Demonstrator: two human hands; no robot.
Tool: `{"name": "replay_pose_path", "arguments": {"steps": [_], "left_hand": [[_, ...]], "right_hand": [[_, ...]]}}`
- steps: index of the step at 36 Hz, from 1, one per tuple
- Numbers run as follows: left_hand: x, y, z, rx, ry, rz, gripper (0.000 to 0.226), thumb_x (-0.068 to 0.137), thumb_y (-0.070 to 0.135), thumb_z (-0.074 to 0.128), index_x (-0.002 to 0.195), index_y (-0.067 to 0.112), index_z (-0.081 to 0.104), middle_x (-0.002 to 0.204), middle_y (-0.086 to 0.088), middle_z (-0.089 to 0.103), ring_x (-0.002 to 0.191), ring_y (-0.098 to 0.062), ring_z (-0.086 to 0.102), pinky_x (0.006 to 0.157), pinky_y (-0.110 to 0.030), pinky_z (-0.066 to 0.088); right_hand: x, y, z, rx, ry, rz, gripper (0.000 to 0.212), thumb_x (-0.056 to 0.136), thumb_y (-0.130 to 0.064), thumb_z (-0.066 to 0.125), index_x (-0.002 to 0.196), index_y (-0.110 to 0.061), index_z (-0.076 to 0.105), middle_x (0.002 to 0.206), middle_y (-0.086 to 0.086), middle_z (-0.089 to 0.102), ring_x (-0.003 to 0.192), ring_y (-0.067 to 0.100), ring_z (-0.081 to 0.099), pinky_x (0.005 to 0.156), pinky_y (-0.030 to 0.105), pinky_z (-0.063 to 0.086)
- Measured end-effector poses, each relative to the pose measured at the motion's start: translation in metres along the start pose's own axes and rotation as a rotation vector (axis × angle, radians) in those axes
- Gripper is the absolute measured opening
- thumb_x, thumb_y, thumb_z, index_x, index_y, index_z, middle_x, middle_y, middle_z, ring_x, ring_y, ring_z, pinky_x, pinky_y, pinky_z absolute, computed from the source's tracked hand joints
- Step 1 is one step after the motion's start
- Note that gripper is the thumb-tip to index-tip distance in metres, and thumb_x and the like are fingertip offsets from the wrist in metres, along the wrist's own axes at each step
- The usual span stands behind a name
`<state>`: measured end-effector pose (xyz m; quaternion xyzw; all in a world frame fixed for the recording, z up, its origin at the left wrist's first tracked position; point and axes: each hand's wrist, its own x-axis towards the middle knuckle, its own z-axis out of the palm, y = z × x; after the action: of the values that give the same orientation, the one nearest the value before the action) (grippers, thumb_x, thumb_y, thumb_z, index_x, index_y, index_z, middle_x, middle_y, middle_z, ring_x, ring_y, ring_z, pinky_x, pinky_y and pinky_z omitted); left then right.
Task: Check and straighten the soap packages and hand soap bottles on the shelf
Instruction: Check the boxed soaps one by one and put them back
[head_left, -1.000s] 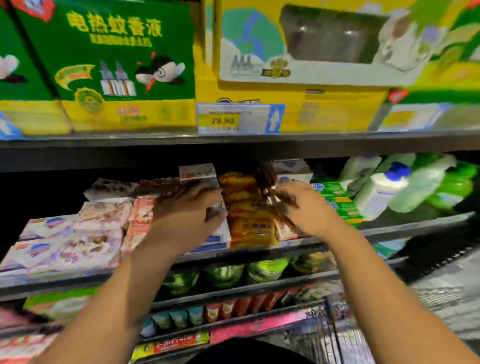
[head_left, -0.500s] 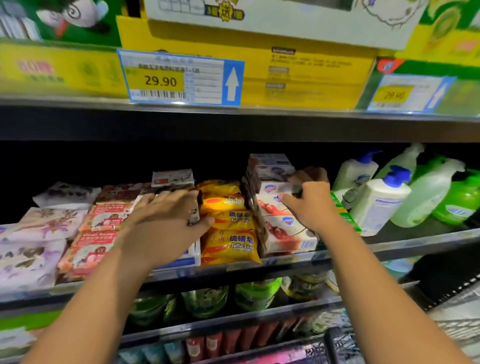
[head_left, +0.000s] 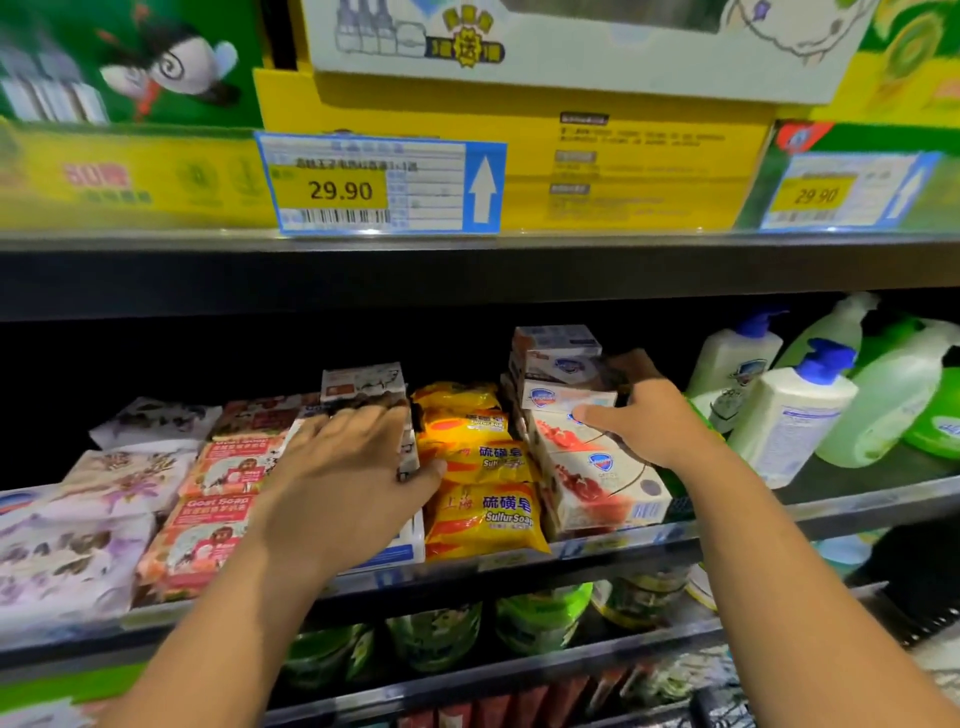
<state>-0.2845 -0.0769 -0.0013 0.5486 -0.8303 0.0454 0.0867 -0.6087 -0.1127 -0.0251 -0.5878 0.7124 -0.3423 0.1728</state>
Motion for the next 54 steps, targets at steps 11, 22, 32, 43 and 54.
{"name": "replay_pose_path", "arguments": {"steps": [11, 22, 32, 43, 54], "left_hand": [[0.002, 0.002, -0.007, -0.054, -0.065, -0.018, 0.082, 0.076, 0.071, 0.002, 0.130, 0.041, 0.055, 0.156, 0.011, 0.035, 0.141, -0.014, 0.031, 0.115, -0.038, 0.021], [-0.006, 0.019, -0.014, -0.271, 0.116, 0.301, 0.057, 0.083, 0.059, 0.055, 0.132, 0.029, 0.050, 0.129, -0.001, 0.056, 0.118, -0.022, 0.049, 0.100, -0.030, 0.034], [-0.049, 0.116, -0.014, -1.170, -0.034, -0.055, 0.044, 0.075, 0.031, 0.075, 0.115, 0.039, 0.059, 0.106, 0.036, 0.062, 0.101, 0.011, 0.060, 0.075, -0.006, 0.046], [-0.054, 0.116, -0.009, -1.190, -0.194, 0.077, 0.080, 0.067, 0.045, 0.086, 0.135, 0.051, 0.045, 0.144, 0.018, 0.044, 0.131, 0.000, 0.044, 0.103, -0.019, 0.040], [-0.060, 0.110, 0.002, -0.807, 0.005, 0.106, 0.049, 0.072, 0.055, 0.065, 0.120, 0.054, 0.054, 0.124, 0.034, 0.054, 0.118, 0.007, 0.048, 0.095, -0.010, 0.036]], "right_hand": [[-0.056, -0.021, -0.013, 0.482, 0.024, -0.043, 0.047, 0.062, -0.031, 0.094, 0.087, -0.055, 0.062, 0.086, -0.001, 0.064, 0.062, 0.029, 0.060, 0.047, 0.029, 0.045], [-0.128, -0.035, -0.043, 0.514, -0.127, 0.088, 0.043, 0.068, -0.042, 0.082, 0.108, -0.040, 0.066, 0.090, -0.031, 0.065, 0.083, -0.012, 0.060, 0.067, 0.005, 0.043], [-0.166, -0.025, -0.040, 0.924, -0.342, 0.328, 0.033, 0.069, -0.058, 0.076, 0.091, -0.033, 0.080, 0.100, -0.009, 0.077, 0.105, 0.016, 0.070, 0.097, 0.041, 0.052], [-0.179, -0.016, -0.042, 1.050, -0.290, 0.404, 0.042, 0.077, -0.027, 0.068, 0.115, -0.010, 0.065, 0.102, 0.014, 0.075, 0.082, 0.026, 0.071, 0.059, 0.028, 0.053], [-0.184, -0.013, -0.037, 0.897, -0.379, 0.452, 0.061, 0.080, -0.071, 0.058, 0.113, -0.022, 0.075, 0.117, 0.007, 0.073, 0.111, 0.022, 0.068, 0.100, 0.049, 0.051]]}}
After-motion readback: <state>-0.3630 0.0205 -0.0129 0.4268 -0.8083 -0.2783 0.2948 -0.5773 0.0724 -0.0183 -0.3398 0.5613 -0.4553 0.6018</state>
